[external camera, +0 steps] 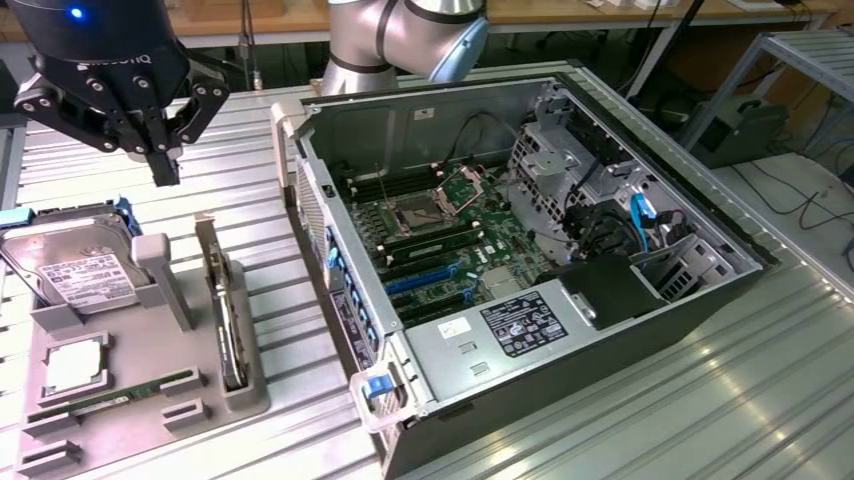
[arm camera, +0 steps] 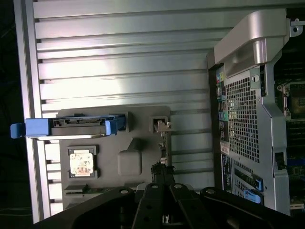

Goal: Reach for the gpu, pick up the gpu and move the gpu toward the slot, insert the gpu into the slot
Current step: 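Pick up the gpu and move the gpu toward the slot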

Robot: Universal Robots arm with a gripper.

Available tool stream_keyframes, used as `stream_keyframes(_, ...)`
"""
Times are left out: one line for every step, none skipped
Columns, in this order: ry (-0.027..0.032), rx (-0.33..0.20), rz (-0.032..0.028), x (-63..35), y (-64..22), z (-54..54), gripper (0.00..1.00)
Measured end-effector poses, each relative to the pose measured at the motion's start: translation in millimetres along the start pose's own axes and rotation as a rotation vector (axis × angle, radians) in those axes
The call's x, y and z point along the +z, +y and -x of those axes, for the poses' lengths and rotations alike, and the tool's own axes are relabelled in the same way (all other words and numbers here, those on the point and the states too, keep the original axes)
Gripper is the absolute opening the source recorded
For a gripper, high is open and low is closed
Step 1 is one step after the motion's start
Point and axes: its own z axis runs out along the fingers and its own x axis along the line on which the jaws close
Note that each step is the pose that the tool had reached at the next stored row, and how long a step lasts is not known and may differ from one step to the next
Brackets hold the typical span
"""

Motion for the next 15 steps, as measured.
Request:
stream_keyframes(0.0000,0.000,0.0000,0.0,0.0,0.0,0.11)
stream_keyframes(0.0000,0.000,0.0000,0.0,0.0,0.0,0.11)
stream_keyframes(0.0000,0.000,0.0000,0.0,0.0,0.0,0.11)
stream_keyframes(0.0000,0.000,0.0000,0.0,0.0,0.0,0.11)
stream_keyframes(0.0000,0.000,0.0000,0.0,0.0,0.0,0.11)
stream_keyframes(0.0000,0.000,0.0000,0.0,0.0,0.0,0.11)
stream_keyframes(0.0000,0.000,0.0000,0.0,0.0,0.0,0.11)
stream_keyframes(0.0000,0.000,0.0000,0.0,0.0,0.0,0.11)
stream_keyframes(0.0000,0.000,0.0000,0.0,0.0,0.0,0.17)
stream_keyframes(0.0000,0.000,0.0000,0.0,0.0,0.0,0.24)
stream_keyframes(0.0000,0.000,0.0000,0.0,0.0,0.0,0.24)
stream_keyframes(0.0000,0.000,-0.0001,0.0,0.0,0.0,0.29)
stream_keyframes(0.0000,0.000,0.0000,0.0,0.0,0.0,0.29)
stream_keyframes(0.0000,0.000,0.0000,0.0,0.0,0.0,0.36)
stream_keyframes(0.0000,0.000,-0.0006,0.0,0.0,0.0,0.47)
